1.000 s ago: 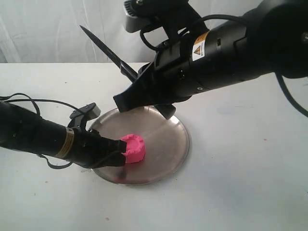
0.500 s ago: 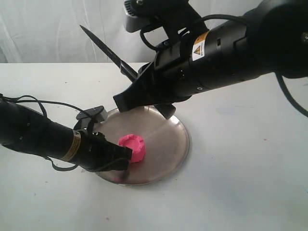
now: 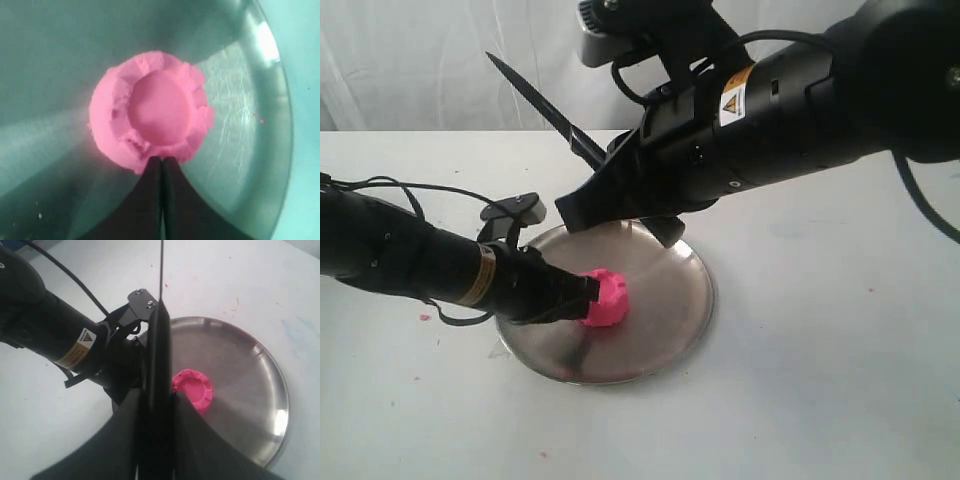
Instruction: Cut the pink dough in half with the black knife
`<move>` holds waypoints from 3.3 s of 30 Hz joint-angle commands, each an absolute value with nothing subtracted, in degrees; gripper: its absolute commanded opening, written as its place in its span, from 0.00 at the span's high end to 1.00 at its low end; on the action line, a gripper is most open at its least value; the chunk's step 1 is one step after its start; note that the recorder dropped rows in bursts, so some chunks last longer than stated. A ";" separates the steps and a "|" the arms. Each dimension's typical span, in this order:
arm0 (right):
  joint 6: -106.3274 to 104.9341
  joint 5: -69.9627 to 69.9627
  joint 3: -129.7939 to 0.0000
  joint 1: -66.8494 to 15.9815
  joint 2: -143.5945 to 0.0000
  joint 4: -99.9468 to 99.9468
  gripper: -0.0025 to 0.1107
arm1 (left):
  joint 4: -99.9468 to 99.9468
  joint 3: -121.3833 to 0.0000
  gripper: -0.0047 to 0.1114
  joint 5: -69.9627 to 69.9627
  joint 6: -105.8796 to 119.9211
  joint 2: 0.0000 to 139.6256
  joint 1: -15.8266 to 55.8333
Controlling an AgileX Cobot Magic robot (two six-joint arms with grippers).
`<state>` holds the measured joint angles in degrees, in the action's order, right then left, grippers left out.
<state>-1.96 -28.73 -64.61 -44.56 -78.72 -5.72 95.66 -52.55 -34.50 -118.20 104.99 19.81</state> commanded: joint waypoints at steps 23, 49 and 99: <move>1.74 -42.60 -64.60 -43.96 -80.77 2.13 0.98 | 99.95 -54.27 0.96 -37.30 -119.88 83.26 4.27; 3.28 -36.58 -64.60 -43.96 -98.52 7.98 0.98 | 98.13 -51.29 0.96 -41.99 -114.57 93.01 4.14; 3.04 -34.57 -64.60 -42.19 -105.27 -0.38 0.98 | 84.82 -51.40 0.96 -43.45 -104.41 98.73 6.05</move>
